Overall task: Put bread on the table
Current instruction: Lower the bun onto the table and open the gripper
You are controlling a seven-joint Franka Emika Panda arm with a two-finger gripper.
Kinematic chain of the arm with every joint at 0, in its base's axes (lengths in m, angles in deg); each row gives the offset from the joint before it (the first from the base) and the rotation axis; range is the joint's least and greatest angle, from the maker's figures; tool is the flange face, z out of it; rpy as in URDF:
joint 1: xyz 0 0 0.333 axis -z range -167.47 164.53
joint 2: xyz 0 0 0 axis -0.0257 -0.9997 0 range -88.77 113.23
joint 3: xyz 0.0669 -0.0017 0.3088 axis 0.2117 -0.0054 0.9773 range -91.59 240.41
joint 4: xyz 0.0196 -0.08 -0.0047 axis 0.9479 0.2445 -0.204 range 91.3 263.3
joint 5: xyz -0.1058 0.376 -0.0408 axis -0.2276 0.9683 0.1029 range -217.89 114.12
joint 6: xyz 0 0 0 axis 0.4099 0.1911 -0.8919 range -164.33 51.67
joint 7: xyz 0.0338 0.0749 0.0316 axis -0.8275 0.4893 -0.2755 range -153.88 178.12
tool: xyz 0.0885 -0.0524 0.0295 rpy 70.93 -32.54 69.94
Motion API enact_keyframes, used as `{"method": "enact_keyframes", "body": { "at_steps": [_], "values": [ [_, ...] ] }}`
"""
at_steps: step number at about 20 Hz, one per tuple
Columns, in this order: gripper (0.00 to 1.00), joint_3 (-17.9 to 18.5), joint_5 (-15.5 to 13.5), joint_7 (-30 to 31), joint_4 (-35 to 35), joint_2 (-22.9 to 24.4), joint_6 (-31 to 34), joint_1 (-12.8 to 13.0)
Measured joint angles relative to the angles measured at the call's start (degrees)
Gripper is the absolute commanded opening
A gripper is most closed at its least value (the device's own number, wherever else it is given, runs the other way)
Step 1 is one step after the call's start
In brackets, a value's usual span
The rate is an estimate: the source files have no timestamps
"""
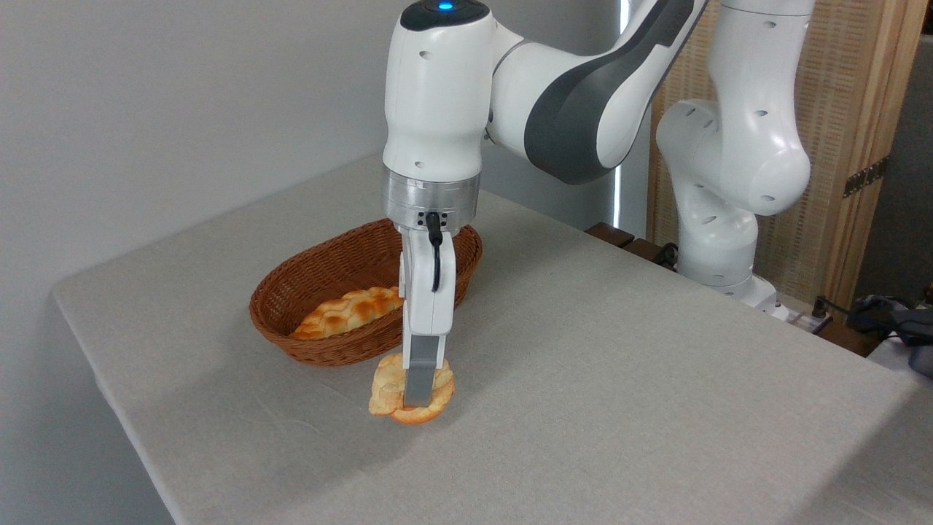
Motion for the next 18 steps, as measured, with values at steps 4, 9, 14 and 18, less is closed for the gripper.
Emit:
{"method": "enact_keyframes", "body": {
  "at_steps": [4, 9, 14, 18],
  "values": [
    [1.0, 0.2, 0.0, -0.3, 0.0, 0.0, 0.0, 0.0],
    [1.0, 1.5, 0.0, -2.6, -0.1, 0.2, 0.0, -0.1],
    [1.0, 1.5, 0.0, -2.6, -0.2, 0.2, 0.0, -0.1],
    [1.0, 1.5, 0.0, -2.4, -0.2, 0.4, 0.1, 0.0]
  ]
}}
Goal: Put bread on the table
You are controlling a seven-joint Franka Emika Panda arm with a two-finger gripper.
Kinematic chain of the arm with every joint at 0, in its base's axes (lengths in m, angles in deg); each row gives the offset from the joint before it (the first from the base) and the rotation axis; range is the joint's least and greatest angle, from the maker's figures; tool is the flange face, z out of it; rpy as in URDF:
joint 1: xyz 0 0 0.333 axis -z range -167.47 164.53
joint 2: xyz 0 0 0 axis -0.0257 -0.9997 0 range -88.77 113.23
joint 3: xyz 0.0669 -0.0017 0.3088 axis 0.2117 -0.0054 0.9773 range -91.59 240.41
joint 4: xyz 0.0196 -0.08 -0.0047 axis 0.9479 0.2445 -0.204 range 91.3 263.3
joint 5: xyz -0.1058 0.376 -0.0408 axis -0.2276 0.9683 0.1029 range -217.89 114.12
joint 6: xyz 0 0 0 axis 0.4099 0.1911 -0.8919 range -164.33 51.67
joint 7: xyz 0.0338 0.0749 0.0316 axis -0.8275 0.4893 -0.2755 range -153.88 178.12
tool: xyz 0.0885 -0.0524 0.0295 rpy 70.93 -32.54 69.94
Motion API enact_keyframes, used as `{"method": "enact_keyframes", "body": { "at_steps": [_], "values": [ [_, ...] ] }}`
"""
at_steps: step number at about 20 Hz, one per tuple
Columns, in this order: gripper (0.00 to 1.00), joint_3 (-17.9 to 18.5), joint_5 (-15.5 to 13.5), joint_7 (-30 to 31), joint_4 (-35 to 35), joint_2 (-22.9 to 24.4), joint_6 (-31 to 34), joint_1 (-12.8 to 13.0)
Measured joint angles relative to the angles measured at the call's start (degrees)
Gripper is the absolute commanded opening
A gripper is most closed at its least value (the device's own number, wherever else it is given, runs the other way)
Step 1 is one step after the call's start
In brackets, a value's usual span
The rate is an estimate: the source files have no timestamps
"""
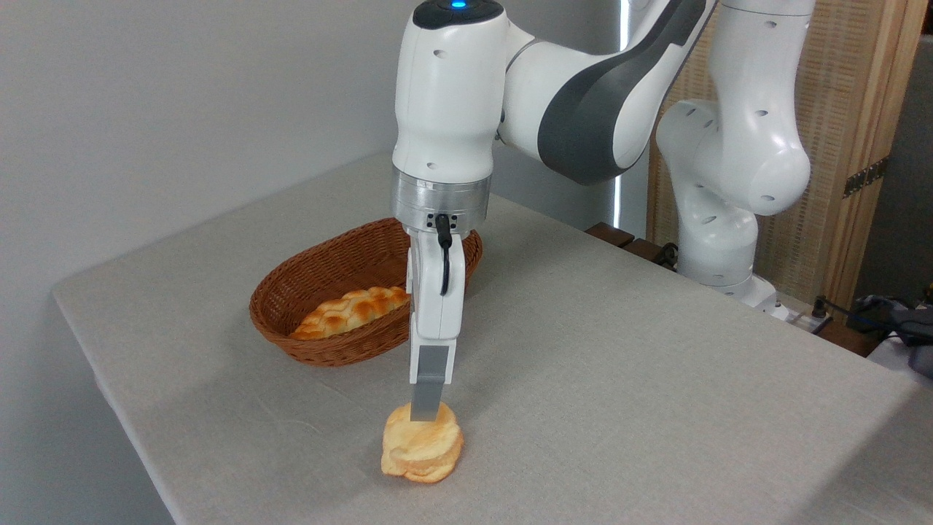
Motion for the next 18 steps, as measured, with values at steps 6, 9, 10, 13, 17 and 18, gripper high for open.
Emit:
{"method": "enact_keyframes", "body": {
  "at_steps": [6, 9, 10, 13, 17, 18],
  "values": [
    [1.0, -1.8, -0.2, 15.0, -8.3, 0.9, 15.0, 0.0],
    [1.0, -3.5, -0.2, 24.3, -13.0, 0.9, 21.4, -1.3],
    [1.0, -4.5, -0.2, 28.2, -14.2, 0.8, 23.0, -2.2],
    [1.0, -7.4, -0.2, 39.4, -18.2, -0.2, 27.6, -4.3],
    [1.0, -8.8, -0.1, 44.1, -26.8, -5.2, 33.5, -5.3],
    [1.0, -10.0, -0.1, 44.1, -28.5, -6.4, 34.1, -6.3]
  ]
}}
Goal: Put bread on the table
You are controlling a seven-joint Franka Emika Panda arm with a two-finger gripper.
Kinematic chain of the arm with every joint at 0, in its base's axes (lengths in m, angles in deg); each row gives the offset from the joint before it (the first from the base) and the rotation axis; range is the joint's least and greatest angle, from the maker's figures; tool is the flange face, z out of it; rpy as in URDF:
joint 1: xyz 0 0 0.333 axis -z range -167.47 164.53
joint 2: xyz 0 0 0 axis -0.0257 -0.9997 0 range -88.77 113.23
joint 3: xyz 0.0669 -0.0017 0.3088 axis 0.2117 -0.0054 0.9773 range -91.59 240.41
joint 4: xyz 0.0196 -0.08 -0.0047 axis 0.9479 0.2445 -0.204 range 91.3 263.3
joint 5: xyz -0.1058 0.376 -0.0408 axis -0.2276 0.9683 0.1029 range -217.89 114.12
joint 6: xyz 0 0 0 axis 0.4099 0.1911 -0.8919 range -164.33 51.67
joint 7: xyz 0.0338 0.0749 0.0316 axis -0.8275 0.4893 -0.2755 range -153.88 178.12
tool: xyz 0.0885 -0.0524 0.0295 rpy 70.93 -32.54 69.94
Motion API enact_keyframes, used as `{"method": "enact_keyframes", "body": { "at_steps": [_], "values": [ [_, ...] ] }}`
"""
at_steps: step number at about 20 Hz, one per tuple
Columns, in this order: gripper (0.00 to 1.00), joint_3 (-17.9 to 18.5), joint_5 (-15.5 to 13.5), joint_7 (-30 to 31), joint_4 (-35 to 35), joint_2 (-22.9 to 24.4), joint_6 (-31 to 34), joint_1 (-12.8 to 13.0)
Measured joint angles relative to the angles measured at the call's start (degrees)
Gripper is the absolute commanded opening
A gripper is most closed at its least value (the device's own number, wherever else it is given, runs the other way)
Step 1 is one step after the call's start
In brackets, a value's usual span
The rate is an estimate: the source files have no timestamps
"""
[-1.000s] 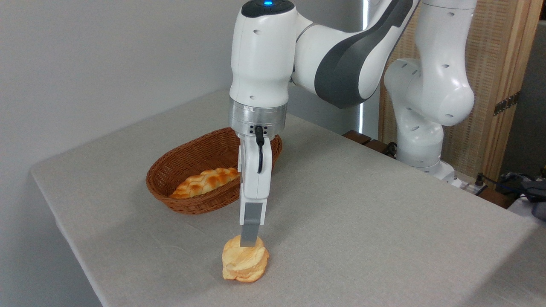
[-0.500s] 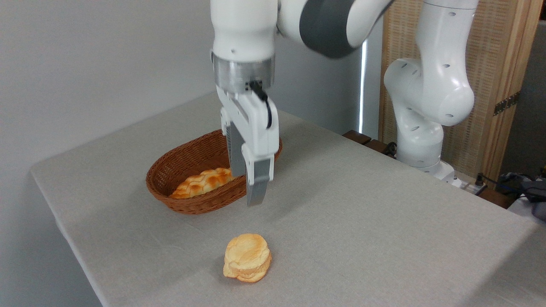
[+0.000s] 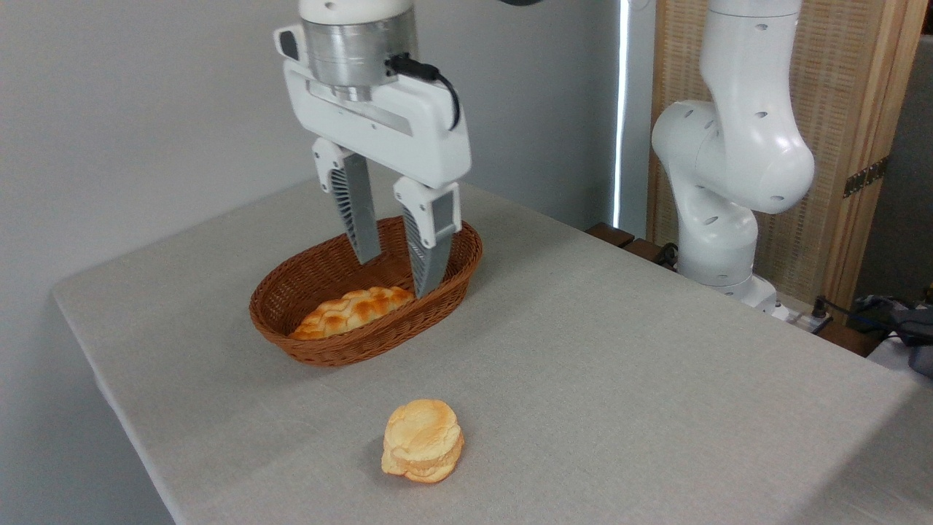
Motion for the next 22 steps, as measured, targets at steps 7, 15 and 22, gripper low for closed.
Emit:
{"method": "enact_keyframes", "body": {
  "at_steps": [7, 15, 22],
  "values": [
    [1.0, -7.7, 0.4, 1.7, -2.8, -2.3, 0.5, -4.7],
    [1.0, -10.4, 1.6, 1.7, -4.3, -2.8, 0.5, -6.0],
    [1.0, -11.1, 1.6, 1.7, -4.9, -2.8, 0.5, -6.9]
  ]
}}
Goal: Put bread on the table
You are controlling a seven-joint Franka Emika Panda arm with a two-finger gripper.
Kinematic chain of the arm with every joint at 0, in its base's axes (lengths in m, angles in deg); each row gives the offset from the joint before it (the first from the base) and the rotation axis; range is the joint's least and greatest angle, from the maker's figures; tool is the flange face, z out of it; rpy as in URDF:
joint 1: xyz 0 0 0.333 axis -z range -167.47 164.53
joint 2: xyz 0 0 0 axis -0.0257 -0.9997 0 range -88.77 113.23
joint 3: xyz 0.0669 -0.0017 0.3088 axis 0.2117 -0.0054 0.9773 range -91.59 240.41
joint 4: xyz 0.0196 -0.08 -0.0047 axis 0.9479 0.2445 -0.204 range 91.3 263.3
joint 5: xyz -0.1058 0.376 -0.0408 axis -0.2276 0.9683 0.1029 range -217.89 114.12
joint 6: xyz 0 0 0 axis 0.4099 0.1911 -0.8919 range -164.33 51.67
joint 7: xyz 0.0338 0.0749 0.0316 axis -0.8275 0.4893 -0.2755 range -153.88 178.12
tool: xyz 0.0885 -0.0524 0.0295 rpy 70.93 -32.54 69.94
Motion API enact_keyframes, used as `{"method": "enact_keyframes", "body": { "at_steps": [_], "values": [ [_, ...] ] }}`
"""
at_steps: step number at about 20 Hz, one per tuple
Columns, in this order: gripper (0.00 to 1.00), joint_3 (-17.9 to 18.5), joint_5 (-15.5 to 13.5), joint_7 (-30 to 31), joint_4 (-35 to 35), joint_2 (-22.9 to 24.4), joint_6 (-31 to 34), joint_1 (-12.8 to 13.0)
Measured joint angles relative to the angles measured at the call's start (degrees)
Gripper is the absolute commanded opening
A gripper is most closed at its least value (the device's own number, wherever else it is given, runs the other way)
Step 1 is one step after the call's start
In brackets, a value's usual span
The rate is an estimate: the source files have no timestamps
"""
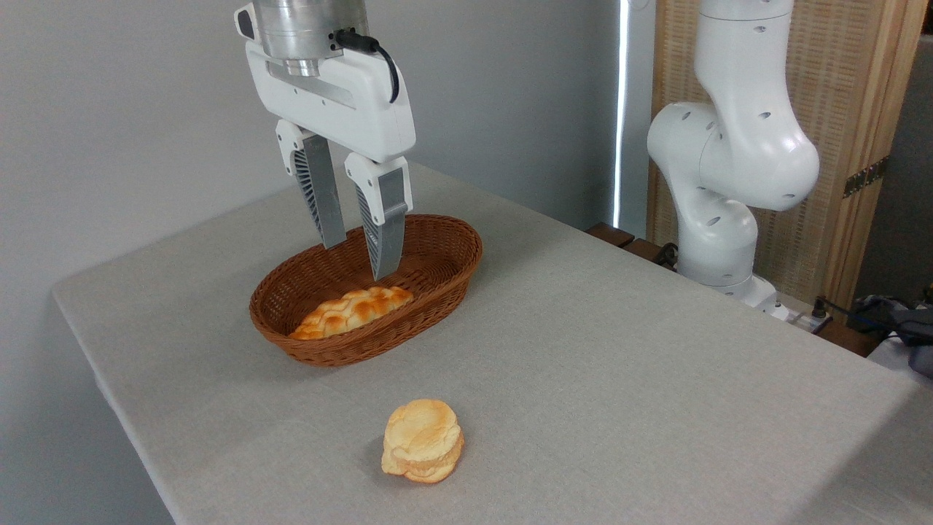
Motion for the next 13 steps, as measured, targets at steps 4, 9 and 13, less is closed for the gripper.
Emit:
{"method": "enact_keyframes", "body": {
  "at_steps": [4, 9, 13],
  "values": [
    [1.0, 0.0, 0.0, 0.0, 0.0, 0.1, 0.0, -0.4],
    [1.0, -0.3, 0.0, 0.0, 0.0, 0.4, 0.2, -0.8],
    [1.0, -0.5, 0.0, 0.0, 0.0, 0.6, 0.2, -1.0]
  ]
}}
